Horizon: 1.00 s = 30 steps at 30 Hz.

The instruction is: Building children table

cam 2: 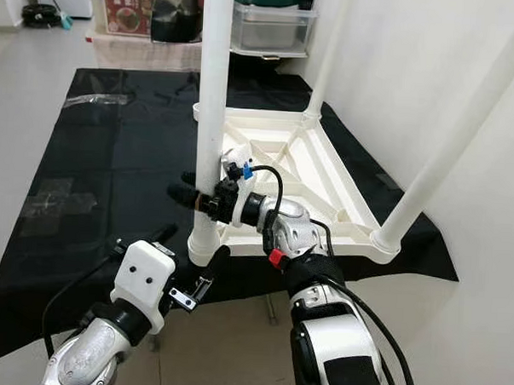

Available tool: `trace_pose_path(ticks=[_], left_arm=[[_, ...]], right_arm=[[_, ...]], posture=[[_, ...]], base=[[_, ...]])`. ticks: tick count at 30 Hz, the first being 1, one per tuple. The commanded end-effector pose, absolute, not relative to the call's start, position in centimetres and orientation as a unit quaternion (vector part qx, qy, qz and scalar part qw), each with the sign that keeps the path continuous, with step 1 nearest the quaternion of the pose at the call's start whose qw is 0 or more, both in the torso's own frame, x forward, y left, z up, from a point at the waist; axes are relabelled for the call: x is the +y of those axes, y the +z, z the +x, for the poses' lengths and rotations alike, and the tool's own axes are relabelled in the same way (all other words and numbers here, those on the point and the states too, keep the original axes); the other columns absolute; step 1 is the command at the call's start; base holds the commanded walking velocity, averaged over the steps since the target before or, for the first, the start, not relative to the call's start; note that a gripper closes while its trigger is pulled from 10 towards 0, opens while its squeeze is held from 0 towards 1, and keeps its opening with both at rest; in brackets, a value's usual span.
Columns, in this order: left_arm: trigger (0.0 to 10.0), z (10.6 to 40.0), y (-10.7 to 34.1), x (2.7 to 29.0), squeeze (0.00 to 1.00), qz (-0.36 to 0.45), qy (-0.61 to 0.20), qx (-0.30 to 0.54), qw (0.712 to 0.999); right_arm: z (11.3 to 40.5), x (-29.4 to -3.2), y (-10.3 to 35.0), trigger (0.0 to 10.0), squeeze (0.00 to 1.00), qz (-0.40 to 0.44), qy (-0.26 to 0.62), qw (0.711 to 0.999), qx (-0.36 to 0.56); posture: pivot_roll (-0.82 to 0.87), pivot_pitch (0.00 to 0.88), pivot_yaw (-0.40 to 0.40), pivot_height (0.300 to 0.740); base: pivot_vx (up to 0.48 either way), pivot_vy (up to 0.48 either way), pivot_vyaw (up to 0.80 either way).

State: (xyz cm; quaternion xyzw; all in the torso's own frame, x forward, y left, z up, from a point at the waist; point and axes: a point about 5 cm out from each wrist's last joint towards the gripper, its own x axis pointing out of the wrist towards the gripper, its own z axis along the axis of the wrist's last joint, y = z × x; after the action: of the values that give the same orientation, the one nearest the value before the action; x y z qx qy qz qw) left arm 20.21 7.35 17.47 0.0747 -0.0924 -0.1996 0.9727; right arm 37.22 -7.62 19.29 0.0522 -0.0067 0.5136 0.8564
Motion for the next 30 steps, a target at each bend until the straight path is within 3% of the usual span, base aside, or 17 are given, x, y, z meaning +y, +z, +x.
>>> trace_pose_path(ticks=[1, 2, 3, 4, 5, 7, 9, 13, 17, 18, 19, 24, 25, 27, 28, 30], left_arm=[[10.0, 20.2, 17.4, 7.4, 0.0, 0.08, -0.196, -0.09, 0.973], [10.0, 20.2, 17.4, 7.4, 0.0, 0.08, -0.196, -0.09, 0.973], [10.0, 20.2, 17.4, 7.5, 0.0, 0.08, -0.196, -0.09, 0.973], [10.0, 20.2, 17.3, 7.5, 0.0, 0.08, -0.196, -0.09, 0.973], [10.0, 20.2, 17.3, 7.5, 0.0, 0.08, -0.196, -0.09, 0.973], [10.0, 20.1, 17.3, 7.4, 0.0, 0.08, -0.198, -0.089, 0.973], [10.0, 20.1, 17.3, 7.4, 0.0, 0.08, -0.198, -0.089, 0.973], [10.0, 20.2, 17.3, 7.4, 0.0, 0.08, -0.2, -0.089, 0.972], [10.0, 20.2, 17.3, 7.5, 0.0, 0.081, -0.199, -0.089, 0.973], [10.0, 20.2, 17.3, 7.5, 0.0, 0.081, -0.199, -0.089, 0.973], [10.0, 20.2, 17.3, 7.5, 0.0, 0.08, -0.199, -0.089, 0.973], [10.0, 20.1, 17.2, 7.4, 0.0, 0.08, -0.199, -0.089, 0.973], [10.0, 20.1, 17.2, 7.4, 0.0, 0.08, -0.198, -0.089, 0.973], [10.0, 20.1, 17.2, 7.4, 0.0, 0.08, -0.198, -0.089, 0.973], [10.0, 20.1, 17.2, 7.4, 0.0, 0.08, -0.198, -0.089, 0.973], [10.0, 20.1, 17.2, 7.4, 0.0, 0.08, -0.198, -0.089, 0.973]], right_arm=[[38.4, -8.7, 19.4, 0.0, 0.0, 0.067, 0.418, 0.906, -0.006], [38.4, -8.7, 19.4, 0.0, 0.0, 0.067, 0.418, 0.906, -0.006], [39.3, -9.7, 18.9, 0.0, 0.0, 0.05, 0.281, 0.958, 0.005], [39.5, -10.1, 18.7, 0.0, 0.0, 0.037, 0.228, 0.973, 0.005], [39.5, -10.1, 18.7, 0.0, 0.0, 0.037, 0.228, 0.973, 0.005], [39.5, -11.7, 18.0, 0.0, 0.0, 0.041, 0.09, 0.995, 0.025], [39.5, -11.7, 18.0, 0.0, 0.0, 0.041, 0.09, 0.995, 0.025], [37.9, -12.1, 16.9, 0.0, 0.0, 0.074, -0.062, 0.994, 0.058], [37.4, -10.8, 17.0, 0.0, 0.0, 0.11, -0.067, 0.99, 0.06], [37.5, -10.0, 17.4, 10.0, 0.0, 0.124, -0.044, 0.99, 0.048], [37.7, -9.5, 17.9, 10.0, 1.0, 0.13, -0.025, 0.991, 0.026], [38.1, -9.2, 19.3, 10.0, 1.0, 0.107, 0.01, 0.993, -0.038], [38.4, -9.3, 19.7, 10.0, 0.11, 0.097, 0.043, 0.993, -0.058], [38.4, -9.3, 19.9, 10.0, 0.11, 0.091, 0.061, 0.992, -0.068], [38.5, -9.3, 20.0, 10.0, 0.0, 0.111, 0.109, 0.986, -0.066], [38.5, -9.3, 20.0, 10.0, 0.0, 0.111, 0.109, 0.986, -0.066]], posture=[[0.15, 0.038, -0.111, 0.74], [0.15, 0.038, -0.111, 0.74], [0.14, 0.037, -0.106, 0.74], [0.14, 0.037, -0.106, 0.74], [0.14, 0.037, -0.106, 0.74], [0.14, 0.037, -0.105, 0.74], [0.14, 0.037, -0.105, 0.74], [0.15, 0.036, -0.105, 0.74], [0.14, 0.036, -0.103, 0.74], [0.15, 0.035, -0.106, 0.74], [0.15, 0.034, -0.104, 0.74], [0.14, 0.032, -0.106, 0.74], [0.15, 0.028, -0.106, 0.74], [0.15, 0.028, -0.106, 0.74], [0.15, 0.026, -0.107, 0.74], [0.15, 0.026, -0.107, 0.74]], base=[[0.0, 0.0, 0.0], [0.0, 0.0, 0.0], [0.0, 0.0, 0.0], [0.0, 0.0, 0.0], [0.0, 0.0, 0.0], [0.0, 0.0, 0.0], [0.0, 0.0, 0.0], [0.0, 0.0, 0.0], [0.0, 0.0, 0.0], [0.0, 0.0, 0.0], [0.0, 0.0, 0.0], [0.0, 0.0, 0.0], [0.0, 0.0, 0.0], [0.0, 0.0, 0.0], [0.0, 0.0, 0.0], [0.0, 0.0, 0.0]])
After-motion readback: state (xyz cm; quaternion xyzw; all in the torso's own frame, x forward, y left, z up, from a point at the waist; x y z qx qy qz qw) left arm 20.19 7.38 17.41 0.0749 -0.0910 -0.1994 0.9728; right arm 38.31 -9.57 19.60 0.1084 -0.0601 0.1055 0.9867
